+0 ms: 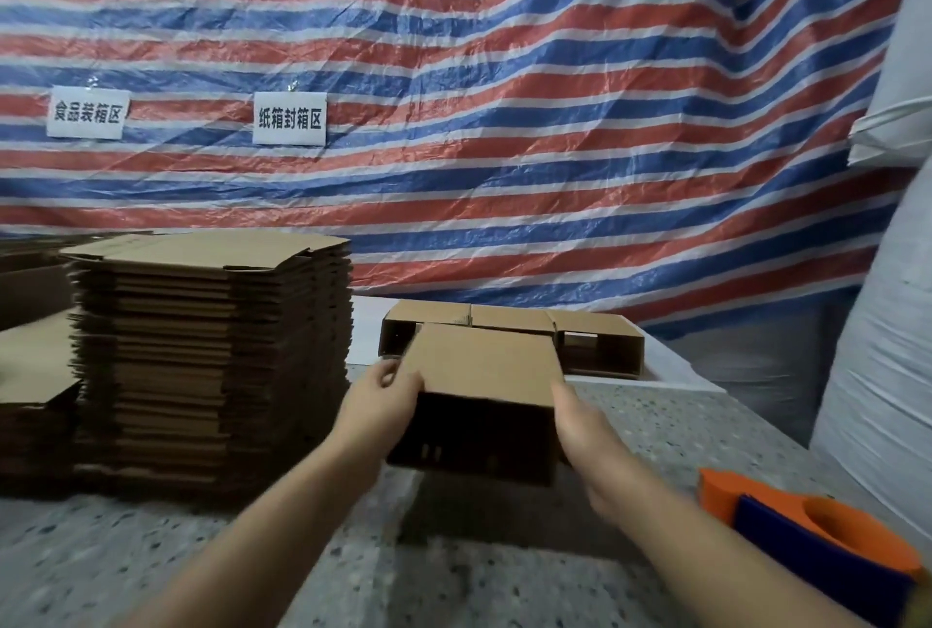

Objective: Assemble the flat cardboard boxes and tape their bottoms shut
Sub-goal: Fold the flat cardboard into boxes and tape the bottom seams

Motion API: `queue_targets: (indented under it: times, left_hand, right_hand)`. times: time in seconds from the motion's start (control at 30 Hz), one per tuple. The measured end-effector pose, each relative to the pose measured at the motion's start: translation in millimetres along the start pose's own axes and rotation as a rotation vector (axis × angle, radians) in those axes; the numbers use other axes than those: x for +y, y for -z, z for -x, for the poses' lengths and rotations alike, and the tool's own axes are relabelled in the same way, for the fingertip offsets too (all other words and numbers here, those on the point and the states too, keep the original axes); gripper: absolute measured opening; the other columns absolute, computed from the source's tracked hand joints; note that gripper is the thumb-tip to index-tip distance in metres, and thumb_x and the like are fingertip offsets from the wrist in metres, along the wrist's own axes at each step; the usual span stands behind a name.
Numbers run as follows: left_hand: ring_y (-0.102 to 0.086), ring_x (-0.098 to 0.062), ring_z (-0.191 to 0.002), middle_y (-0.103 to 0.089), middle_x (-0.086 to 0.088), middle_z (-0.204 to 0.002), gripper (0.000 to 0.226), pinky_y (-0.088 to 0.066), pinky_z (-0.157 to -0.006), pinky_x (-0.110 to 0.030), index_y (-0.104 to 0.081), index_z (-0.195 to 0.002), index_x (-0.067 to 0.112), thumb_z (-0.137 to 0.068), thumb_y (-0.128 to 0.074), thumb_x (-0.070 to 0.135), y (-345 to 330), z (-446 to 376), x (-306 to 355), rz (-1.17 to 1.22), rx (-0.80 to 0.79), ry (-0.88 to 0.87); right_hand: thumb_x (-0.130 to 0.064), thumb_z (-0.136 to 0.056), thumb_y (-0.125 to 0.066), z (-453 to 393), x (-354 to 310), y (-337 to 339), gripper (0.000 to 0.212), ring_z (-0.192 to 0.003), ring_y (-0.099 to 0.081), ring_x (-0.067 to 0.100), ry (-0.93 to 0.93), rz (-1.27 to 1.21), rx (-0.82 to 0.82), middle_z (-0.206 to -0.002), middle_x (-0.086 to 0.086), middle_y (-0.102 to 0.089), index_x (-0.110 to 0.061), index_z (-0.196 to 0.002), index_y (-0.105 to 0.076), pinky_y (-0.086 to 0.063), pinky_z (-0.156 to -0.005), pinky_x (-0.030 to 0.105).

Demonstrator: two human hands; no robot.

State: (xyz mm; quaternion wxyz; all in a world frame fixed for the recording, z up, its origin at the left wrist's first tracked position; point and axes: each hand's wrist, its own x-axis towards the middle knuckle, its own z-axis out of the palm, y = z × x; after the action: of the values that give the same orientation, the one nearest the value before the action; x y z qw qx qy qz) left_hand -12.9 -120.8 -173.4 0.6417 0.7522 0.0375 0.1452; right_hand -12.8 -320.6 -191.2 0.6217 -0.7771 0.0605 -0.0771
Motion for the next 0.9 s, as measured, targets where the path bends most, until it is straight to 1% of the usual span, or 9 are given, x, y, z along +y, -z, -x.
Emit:
queue_targets:
  times: [0.07, 0.13, 0.2, 0.27, 0.37, 0.43, 0.57, 0.7, 0.9]
  left_hand:
    - [-0.061, -0.027, -0.103, -0.063, -0.008, -0.111, 0.034, -0.051, -0.093, -0.039, -0.058, -0.124, 0.013, -0.092, -0.056, 0.026, -3.5, -50.0, 5.2, -0.048, 0.112, 0.014]
    - [-0.059, -0.028, -0.098, -0.061, -0.009, -0.109, 0.031, -0.051, -0.088, -0.037, -0.059, -0.119, 0.012, -0.093, -0.054, 0.028, -8.5, -94.0, -1.0, -0.056, 0.194, 0.031]
    - [-0.057, -0.03, -0.099, -0.061, -0.014, -0.116, 0.032, -0.048, -0.085, -0.036, -0.059, -0.12, 0.007, -0.096, -0.049, 0.024, -14.8, -131.4, -14.2, -0.03, 0.245, 0.057]
    - [-0.054, -0.032, -0.107, -0.057, -0.017, -0.131, 0.036, -0.043, -0.087, -0.032, -0.055, -0.131, 0.007, -0.1, -0.045, 0.02, -23.0, -160.7, -27.1, 0.047, 0.304, 0.105]
    - [-0.044, -0.032, -0.13, -0.046, -0.012, -0.147, 0.043, -0.034, -0.098, -0.033, -0.044, -0.144, 0.01, -0.104, -0.042, 0.026, -34.6, -192.9, -46.3, 0.137, 0.336, 0.156]
    - [-0.042, -0.034, -0.131, -0.044, -0.016, -0.147, 0.044, -0.031, -0.099, -0.034, -0.041, -0.144, 0.009, -0.105, -0.04, 0.029, -41.1, -205.7, -59.0, 0.111, 0.326, 0.15]
    - [-0.034, -0.036, -0.138, -0.036, -0.019, -0.152, 0.046, -0.024, -0.113, -0.04, -0.033, -0.148, 0.003, -0.108, -0.029, 0.024, -49.3, -216.1, -70.4, -0.004, 0.313, 0.153]
    - [-0.031, -0.037, -0.142, -0.03, -0.018, -0.157, 0.049, -0.022, -0.117, -0.044, -0.024, -0.153, 0.01, -0.108, -0.028, 0.029, -50.5, -225.3, -75.8, -0.008, 0.352, 0.106]
    - [-0.039, -0.034, -0.136, -0.041, -0.02, -0.148, 0.041, -0.026, -0.114, -0.039, -0.04, -0.141, 0.002, -0.107, -0.031, 0.023, -51.8, -226.1, -75.0, -0.079, 0.403, 0.05]
  right_hand:
    - [-0.048, -0.105, -0.031, -44.8, -18.7, -19.7, 0.049, -0.122, -0.052, 0.022, -0.018, 0.001, -0.009, -0.135, 0.004, -0.059, -0.021, -0.139, -0.054, -0.039, -0.106, 0.04]
    - [-0.048, -0.105, -0.03, -86.8, -26.9, -41.9, 0.053, -0.122, -0.051, 0.025, -0.049, 0.013, -0.025, -0.138, 0.008, -0.056, -0.016, -0.141, -0.05, -0.038, -0.104, 0.04]
    - [-0.047, -0.105, -0.03, -124.7, -25.0, -65.6, 0.055, -0.124, -0.051, 0.03, -0.062, 0.044, -0.017, -0.139, 0.011, -0.055, -0.012, -0.141, -0.051, -0.039, -0.099, 0.038]
    - [-0.044, -0.105, -0.032, -156.3, -18.8, -88.7, 0.055, -0.127, -0.051, 0.034, -0.056, 0.074, 0.008, -0.139, 0.015, -0.056, -0.006, -0.139, -0.053, -0.038, -0.094, 0.035]
    - [-0.04, -0.105, -0.031, -195.9, -5.8, -117.0, 0.054, -0.129, -0.051, 0.035, -0.078, 0.119, 0.01, -0.141, 0.019, -0.055, -0.003, -0.137, -0.055, -0.039, -0.105, 0.036]
    - [-0.041, -0.106, -0.028, -214.6, 2.8, -127.3, 0.056, -0.133, -0.048, 0.035, -0.118, 0.149, -0.003, -0.146, 0.018, -0.052, -0.004, -0.141, -0.051, -0.036, -0.108, 0.036]
    - [-0.039, -0.106, -0.027, -241.1, 12.9, -134.9, 0.056, -0.132, -0.049, 0.035, -0.104, 0.175, 0.0, -0.145, 0.019, -0.052, -0.004, -0.141, -0.052, -0.038, -0.107, 0.036]
    - [-0.04, -0.106, -0.026, -249.8, 12.5, -138.1, 0.056, -0.134, -0.047, 0.036, -0.106, 0.212, -0.006, -0.147, 0.019, -0.05, -0.004, -0.142, -0.05, -0.036, -0.109, 0.037]
    - [-0.057, -0.104, -0.021, -243.6, 8.3, -138.3, 0.073, -0.139, -0.043, 0.034, -0.124, 0.241, -0.007, -0.152, 0.018, -0.046, -0.003, -0.146, -0.045, -0.032, -0.113, 0.037]
